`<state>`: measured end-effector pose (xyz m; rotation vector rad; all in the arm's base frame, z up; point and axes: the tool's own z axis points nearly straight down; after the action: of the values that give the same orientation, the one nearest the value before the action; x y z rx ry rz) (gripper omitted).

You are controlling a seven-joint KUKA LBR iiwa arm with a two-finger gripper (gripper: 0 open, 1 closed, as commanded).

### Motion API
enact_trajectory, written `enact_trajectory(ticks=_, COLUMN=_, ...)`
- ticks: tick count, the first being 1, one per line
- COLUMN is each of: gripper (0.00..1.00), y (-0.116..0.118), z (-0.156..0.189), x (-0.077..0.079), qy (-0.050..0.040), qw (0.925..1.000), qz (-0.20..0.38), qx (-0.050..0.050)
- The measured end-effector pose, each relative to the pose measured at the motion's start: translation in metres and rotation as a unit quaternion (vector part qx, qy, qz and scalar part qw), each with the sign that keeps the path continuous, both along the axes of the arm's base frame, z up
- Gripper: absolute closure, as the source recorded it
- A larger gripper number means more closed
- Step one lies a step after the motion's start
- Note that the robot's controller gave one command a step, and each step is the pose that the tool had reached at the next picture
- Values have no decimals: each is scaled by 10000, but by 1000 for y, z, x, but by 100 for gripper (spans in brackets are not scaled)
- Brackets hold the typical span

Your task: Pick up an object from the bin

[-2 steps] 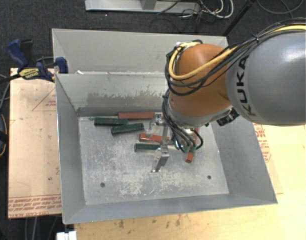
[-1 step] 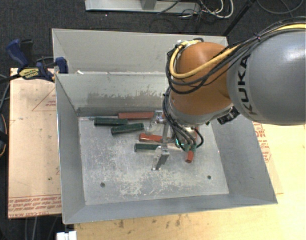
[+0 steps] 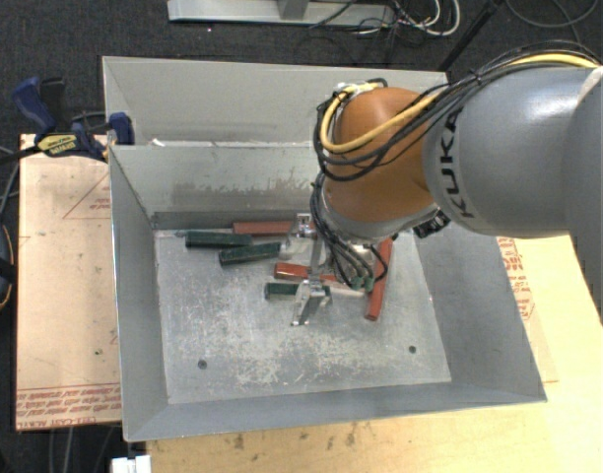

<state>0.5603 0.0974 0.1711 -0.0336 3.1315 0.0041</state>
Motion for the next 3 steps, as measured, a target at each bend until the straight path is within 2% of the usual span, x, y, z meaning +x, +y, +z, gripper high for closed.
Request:
enact_trajectory(ticks=1, gripper=100, y=-16, z=-91, x=23, qy=-46, qw=9978, qz=660, qx=13)
enact_trajectory(ticks=2, gripper=100, y=-16, z=-91, x=23, qy=-46, qw=9978, qz=660, qx=13)
enact_trajectory(ticks=3, gripper=100, y=-18, z=104, x=13, qy=48, qw=9987, qz=498, qx=-13)
